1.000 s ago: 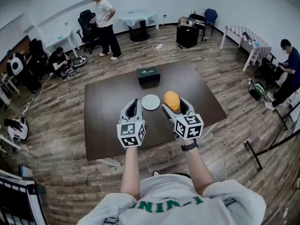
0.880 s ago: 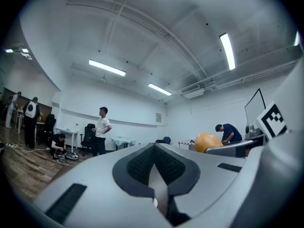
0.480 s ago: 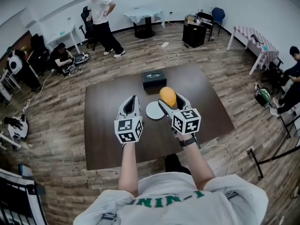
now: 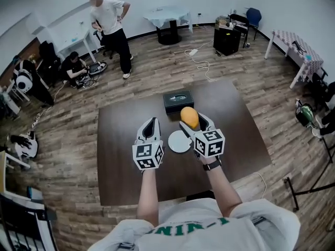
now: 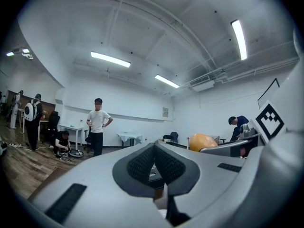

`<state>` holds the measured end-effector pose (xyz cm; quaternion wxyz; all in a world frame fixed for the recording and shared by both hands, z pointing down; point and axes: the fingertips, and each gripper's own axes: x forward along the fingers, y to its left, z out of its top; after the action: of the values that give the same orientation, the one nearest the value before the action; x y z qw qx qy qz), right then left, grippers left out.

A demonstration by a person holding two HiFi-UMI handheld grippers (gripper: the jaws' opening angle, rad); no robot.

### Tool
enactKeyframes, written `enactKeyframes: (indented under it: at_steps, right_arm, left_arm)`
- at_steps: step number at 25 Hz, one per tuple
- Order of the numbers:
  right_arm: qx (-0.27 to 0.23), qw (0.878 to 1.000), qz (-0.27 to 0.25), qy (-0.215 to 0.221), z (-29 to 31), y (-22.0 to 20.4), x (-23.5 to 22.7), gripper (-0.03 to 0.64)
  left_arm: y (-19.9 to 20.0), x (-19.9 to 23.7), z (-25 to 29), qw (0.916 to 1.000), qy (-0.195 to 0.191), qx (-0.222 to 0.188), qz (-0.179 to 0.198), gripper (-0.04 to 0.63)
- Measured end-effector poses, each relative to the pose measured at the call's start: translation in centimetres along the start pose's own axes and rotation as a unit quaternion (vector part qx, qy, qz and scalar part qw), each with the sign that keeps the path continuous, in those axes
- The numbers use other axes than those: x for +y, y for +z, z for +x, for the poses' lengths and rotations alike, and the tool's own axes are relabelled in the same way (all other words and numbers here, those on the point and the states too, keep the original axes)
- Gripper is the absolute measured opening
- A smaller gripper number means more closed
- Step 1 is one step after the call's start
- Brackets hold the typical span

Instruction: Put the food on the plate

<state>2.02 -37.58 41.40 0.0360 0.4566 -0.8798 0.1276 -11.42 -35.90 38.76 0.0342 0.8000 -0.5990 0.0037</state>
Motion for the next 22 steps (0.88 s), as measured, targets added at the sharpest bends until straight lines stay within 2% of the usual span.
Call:
enactKeyframes:
  at_steps: [12, 22]
  right_arm:
    - [0.062, 0.998, 0.005, 0.004, 5.2, -5.5, -3.0, 0.347]
    - [0.142, 0.99, 0.005, -0.004, 8.1, -13.8, -5.3, 0.347]
  left_arm:
    - [-6.0, 1.9, 4.4, 0.9988, 0.0, 0.046, -0.016, 0.011]
    - [-13.4, 3.3, 6.1, 0.9942, 0.009, 0.099, -0.043, 0.011]
